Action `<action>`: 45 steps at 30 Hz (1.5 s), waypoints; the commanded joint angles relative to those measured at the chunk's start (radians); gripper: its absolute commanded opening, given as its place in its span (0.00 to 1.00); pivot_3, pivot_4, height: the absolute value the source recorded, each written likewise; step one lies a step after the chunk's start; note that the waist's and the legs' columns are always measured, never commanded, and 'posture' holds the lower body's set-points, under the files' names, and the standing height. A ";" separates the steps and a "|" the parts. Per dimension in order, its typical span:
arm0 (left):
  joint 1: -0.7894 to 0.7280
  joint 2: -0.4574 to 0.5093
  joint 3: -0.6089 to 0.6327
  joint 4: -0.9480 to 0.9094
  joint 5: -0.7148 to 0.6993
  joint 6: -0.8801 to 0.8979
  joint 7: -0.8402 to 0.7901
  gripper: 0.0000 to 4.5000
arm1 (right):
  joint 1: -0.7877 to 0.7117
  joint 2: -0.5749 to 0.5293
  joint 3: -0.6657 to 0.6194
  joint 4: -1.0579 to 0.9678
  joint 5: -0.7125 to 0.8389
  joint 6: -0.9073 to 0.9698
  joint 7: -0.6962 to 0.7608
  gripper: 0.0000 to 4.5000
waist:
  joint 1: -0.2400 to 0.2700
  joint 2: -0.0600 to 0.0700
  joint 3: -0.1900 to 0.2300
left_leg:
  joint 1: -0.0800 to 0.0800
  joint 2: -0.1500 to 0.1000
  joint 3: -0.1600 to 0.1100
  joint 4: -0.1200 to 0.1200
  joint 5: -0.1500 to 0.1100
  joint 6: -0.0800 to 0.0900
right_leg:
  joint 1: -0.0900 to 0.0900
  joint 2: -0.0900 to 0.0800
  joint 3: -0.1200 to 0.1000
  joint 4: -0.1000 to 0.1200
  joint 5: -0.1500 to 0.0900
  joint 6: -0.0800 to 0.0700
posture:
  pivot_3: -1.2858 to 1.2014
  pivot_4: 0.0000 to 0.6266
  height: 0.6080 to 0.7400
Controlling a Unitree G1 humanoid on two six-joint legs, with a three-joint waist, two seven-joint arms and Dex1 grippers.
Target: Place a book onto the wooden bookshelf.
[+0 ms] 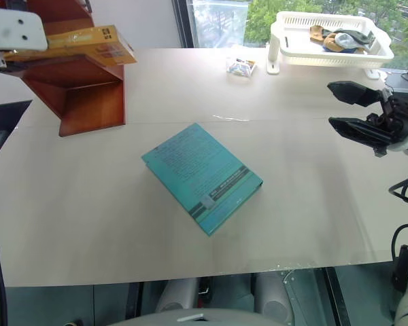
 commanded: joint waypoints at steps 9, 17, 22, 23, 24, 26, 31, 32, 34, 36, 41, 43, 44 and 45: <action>-0.009 0.024 0.033 0.018 -0.018 -0.021 0.073 0.72 | 0.014 -0.006 -0.031 -0.037 0.009 -0.016 0.002 1.00 | 0.000 0.000 0.000 | 0.000 0.000 0.000 0.000 0.000 0.000 | 0.000 0.000 0.000 0.000 0.000 0.000 | 0.52 0.24 1.00; -0.062 0.057 0.068 0.000 -0.064 0.040 -0.014 0.72 | 0.023 -0.020 -0.042 -0.050 0.017 -0.008 -0.003 1.00 | 0.000 0.000 0.000 | 0.000 0.000 0.000 0.000 0.000 0.000 | 0.000 0.000 0.000 0.000 0.000 0.000 | 0.52 0.24 1.00; -0.064 0.108 0.131 -0.124 -0.171 0.116 -0.196 0.72 | 0.022 -0.032 -0.050 -0.049 0.025 0.003 0.003 1.00 | -0.004 -0.002 0.001 | -0.001 0.000 0.000 0.000 0.000 -0.001 | -0.001 0.000 0.000 0.000 0.000 0.000 | 0.52 0.24 1.00; -0.048 0.115 0.149 -0.175 -0.206 0.152 -0.251 0.72 | 0.021 -0.032 -0.052 -0.049 0.029 0.007 0.005 1.00 | -0.003 -0.002 0.001 | -0.001 0.000 0.000 0.000 0.000 -0.001 | -0.001 0.000 0.000 0.000 0.000 0.000 | 0.52 0.24 1.00; -0.032 0.123 0.162 -0.216 -0.225 0.171 -0.284 0.72 | 0.020 -0.032 -0.053 -0.050 0.034 0.011 0.007 1.00 | -0.002 -0.002 0.001 | -0.001 0.000 0.000 0.000 0.000 -0.001 | -0.001 0.000 0.000 0.000 0.000 0.000 | 0.52 0.24 1.00; -0.019 0.135 0.175 -0.243 -0.228 0.181 -0.273 0.72 | 0.015 -0.035 -0.049 -0.047 0.037 0.016 0.013 1.00 | 0.001 -0.002 0.001 | -0.001 0.001 0.000 0.001 0.001 -0.002 | 0.000 0.000 -0.001 0.000 0.000 0.000 | 0.52 0.24 1.00; -0.031 0.092 0.217 -0.300 -0.275 0.187 -0.184 0.72 | -0.007 -0.043 -0.039 -0.032 0.033 0.023 0.021 1.00 | -0.001 -0.002 0.001 | 0.000 0.001 -0.001 0.004 0.000 0.000 | 0.000 0.000 -0.001 0.003 0.000 0.000 | 0.52 0.24 1.00; -0.049 0.052 0.240 -0.319 -0.306 0.206 -0.152 0.72 | -0.011 -0.044 -0.037 -0.029 0.032 0.024 0.023 1.00 | 0.002 -0.002 0.001 | -0.001 0.001 -0.002 0.005 0.000 0.000 | 0.000 0.000 -0.001 0.004 0.000 0.000 | 0.52 0.24 1.00; -0.073 -0.014 0.274 -0.346 -0.360 0.235 -0.108 0.72 | -0.014 -0.046 -0.033 -0.027 0.030 0.024 0.024 1.00 | 0.006 -0.002 0.001 | -0.001 0.002 -0.004 0.009 0.000 0.001 | 0.002 0.000 -0.003 0.005 0.000 0.000 | 0.52 0.24 1.00; -0.077 -0.063 0.300 -0.378 -0.417 0.267 -0.098 0.72 | -0.017 -0.045 -0.031 -0.025 0.027 0.024 0.025 1.00 | 0.007 -0.002 0.001 | -0.003 0.003 -0.004 0.013 -0.001 0.002 | 0.002 0.000 -0.004 0.008 0.000 0.000 | 0.52 0.24 1.00; -0.021 -0.296 0.377 -0.500 -0.580 0.446 0.036 0.72 | -0.027 -0.052 -0.029 -0.017 0.018 0.021 0.030 1.00 | 0.002 -0.002 0.001 | -0.001 0.001 -0.004 0.015 -0.001 0.002 | 0.002 0.000 -0.002 0.013 0.000 0.001 | 0.52 0.24 1.00; 0.060 -0.413 0.407 -0.557 -0.620 0.505 0.143 0.72 | -0.026 -0.056 -0.033 -0.020 0.019 0.021 0.029 1.00 | 0.001 -0.001 0.001 | 0.000 0.001 -0.005 0.015 -0.001 0.002 | 0.002 0.000 -0.002 0.015 0.000 0.001 | 0.52 0.24 1.00; 0.105 -0.465 0.421 -0.584 -0.640 0.534 0.190 0.72 | -0.024 -0.056 -0.036 -0.026 0.021 0.024 0.025 1.00 | 0.001 0.000 0.000 | 0.002 0.001 -0.006 0.015 -0.001 0.002 | 0.002 0.000 0.000 0.016 -0.001 0.001 | 0.52 0.24 1.00; 0.157 -0.523 0.433 -0.603 -0.658 0.543 0.245 0.72 | -0.020 -0.058 -0.039 -0.032 0.024 0.026 0.022 1.00 | 0.001 0.001 0.000 | 0.002 0.001 -0.006 0.015 -0.001 0.002 | 0.003 0.000 0.001 0.016 0.000 0.001 | 0.52 0.24 1.00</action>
